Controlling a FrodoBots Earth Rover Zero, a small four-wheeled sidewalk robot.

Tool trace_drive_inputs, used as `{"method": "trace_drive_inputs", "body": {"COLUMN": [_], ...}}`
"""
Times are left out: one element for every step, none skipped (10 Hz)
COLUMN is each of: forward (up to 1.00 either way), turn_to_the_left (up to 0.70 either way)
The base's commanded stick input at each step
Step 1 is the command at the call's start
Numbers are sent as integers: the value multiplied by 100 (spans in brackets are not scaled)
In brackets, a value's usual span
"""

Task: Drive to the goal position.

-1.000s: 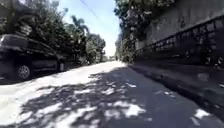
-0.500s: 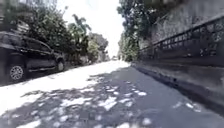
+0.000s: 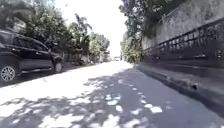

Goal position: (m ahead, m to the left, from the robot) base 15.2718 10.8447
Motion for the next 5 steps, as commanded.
{"method": "trace_drive_inputs", "body": {"forward": [100, 100, 100, 100, 100], "turn_to_the_left": [2, 2, 2, -7, -21]}}
